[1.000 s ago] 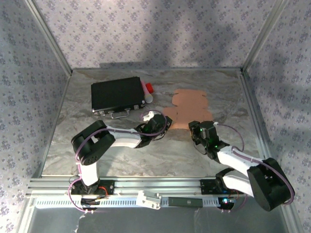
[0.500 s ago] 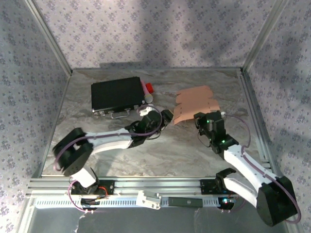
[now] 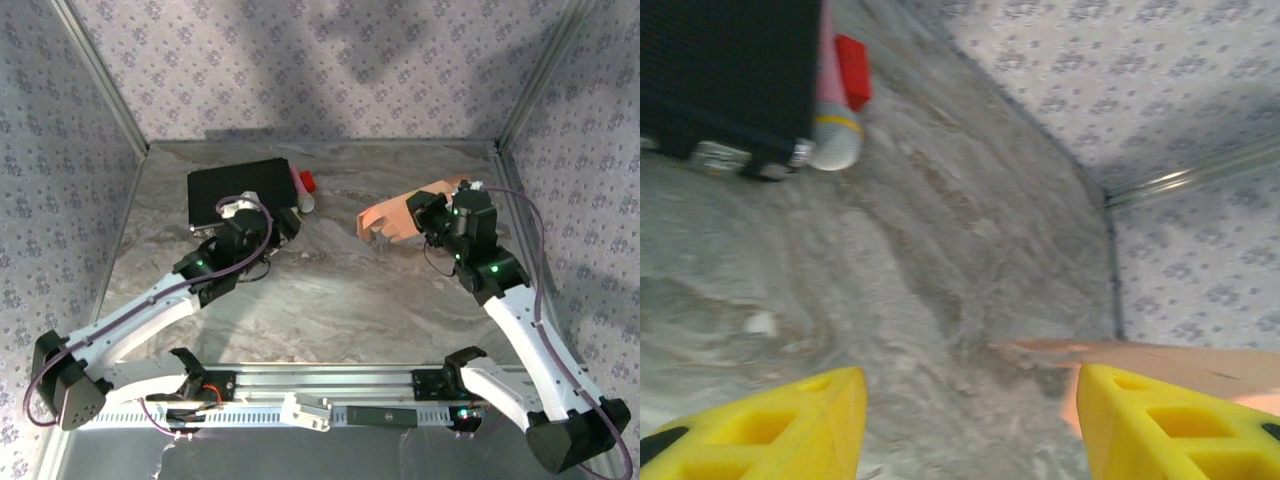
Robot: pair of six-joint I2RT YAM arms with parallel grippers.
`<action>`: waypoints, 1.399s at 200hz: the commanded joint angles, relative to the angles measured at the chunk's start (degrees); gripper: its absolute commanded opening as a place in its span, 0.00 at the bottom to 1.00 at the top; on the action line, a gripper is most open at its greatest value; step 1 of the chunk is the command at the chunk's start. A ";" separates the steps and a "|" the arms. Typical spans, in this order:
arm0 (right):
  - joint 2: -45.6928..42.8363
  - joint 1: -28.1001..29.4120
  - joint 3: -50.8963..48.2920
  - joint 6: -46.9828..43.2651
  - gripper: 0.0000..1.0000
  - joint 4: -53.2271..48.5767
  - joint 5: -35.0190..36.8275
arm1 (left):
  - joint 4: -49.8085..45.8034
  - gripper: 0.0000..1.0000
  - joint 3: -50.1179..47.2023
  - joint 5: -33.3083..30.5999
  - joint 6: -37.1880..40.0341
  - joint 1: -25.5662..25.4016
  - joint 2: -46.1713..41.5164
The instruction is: Fold the paper box
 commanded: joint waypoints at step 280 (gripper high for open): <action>18.37 6.18 1.85 20.02 0.00 6.55 -9.52 | 16.77 0.41 -22.71 23.44 8.33 9.91 -5.23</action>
